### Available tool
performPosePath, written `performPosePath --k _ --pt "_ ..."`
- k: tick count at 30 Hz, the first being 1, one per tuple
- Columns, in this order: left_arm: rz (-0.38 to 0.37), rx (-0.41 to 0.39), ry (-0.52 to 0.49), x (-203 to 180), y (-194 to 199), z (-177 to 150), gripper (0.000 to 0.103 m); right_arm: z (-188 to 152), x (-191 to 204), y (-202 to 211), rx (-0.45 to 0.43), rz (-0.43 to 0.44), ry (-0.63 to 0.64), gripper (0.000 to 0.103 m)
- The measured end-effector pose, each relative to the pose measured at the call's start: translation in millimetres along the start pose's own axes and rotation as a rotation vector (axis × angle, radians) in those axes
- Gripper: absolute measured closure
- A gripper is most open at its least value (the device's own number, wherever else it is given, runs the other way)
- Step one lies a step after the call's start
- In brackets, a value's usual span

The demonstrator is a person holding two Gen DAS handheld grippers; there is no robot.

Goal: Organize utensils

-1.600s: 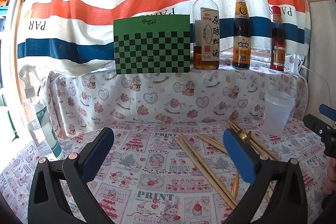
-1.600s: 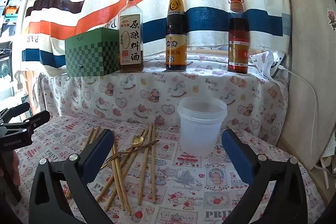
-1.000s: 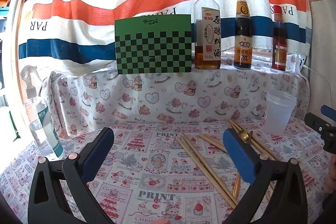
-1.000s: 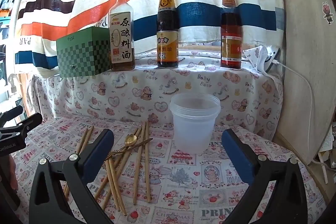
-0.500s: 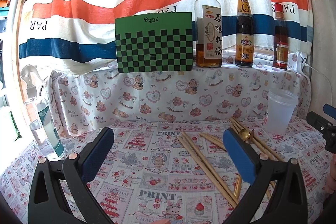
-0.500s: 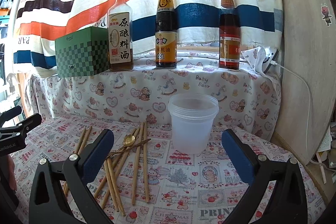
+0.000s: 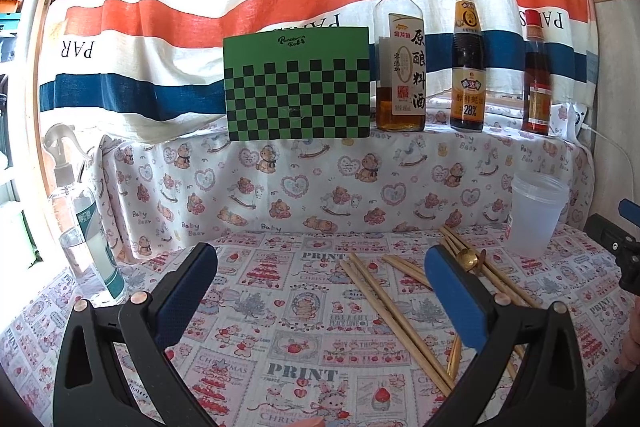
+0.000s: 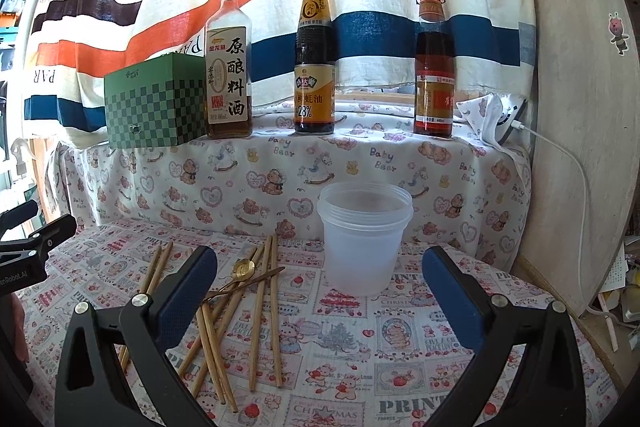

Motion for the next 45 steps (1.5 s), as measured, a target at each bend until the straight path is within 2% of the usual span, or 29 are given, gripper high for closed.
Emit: performPosePath --k 45 --pt "-0.016 -0.006 0.017 4.1 2.2 0.5 0.0 0.8 -0.9 0.9 -0.004 -0.001 0.001 0.0"
Point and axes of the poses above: each gripper's, at about its wrist camera, not at the fingertips, and y roughly against the way its jaws point, x to its left, z to its top, the point moved 2 cm from there along -y, roughly the way its jaws point, and after that the axes turned 14 degrees about -y, right-handed, at the moved point
